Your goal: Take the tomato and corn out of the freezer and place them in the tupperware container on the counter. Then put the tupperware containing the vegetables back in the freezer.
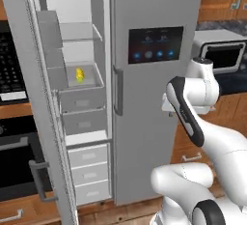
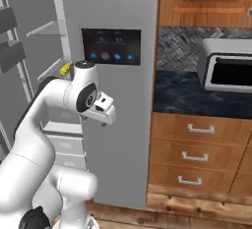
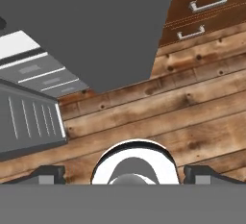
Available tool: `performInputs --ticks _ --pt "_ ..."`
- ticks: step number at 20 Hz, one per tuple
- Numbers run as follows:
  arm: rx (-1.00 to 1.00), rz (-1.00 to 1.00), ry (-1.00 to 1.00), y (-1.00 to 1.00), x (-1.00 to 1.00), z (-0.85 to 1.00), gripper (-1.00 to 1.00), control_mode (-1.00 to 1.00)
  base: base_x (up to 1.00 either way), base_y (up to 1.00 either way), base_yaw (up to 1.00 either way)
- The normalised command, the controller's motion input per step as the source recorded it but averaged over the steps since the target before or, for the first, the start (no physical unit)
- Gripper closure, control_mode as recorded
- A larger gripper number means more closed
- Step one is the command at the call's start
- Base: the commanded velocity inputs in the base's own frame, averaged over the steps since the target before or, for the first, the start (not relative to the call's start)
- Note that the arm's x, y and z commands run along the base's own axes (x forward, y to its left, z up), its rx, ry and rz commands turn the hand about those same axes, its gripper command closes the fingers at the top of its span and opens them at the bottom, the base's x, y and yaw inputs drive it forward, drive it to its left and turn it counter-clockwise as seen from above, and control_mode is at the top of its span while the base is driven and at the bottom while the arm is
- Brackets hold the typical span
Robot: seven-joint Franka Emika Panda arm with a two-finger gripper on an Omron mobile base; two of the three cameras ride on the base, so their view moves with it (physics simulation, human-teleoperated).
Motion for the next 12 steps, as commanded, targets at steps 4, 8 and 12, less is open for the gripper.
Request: performInputs --ticks 4,8,12 --pt "0.00 0.00 0.00 0.00 0.00 0.00 -1.00 1.00 0.43 0.92 -0.10" --pt "0.00 0.00 0.00 0.00 0.00 0.00 -1.00 1.00 0.58 0.43 -0.09" --pt "0.00 0.00 0.00 0.00 0.00 0.00 -1.00 1.00 0.61 0.00 -0.07"
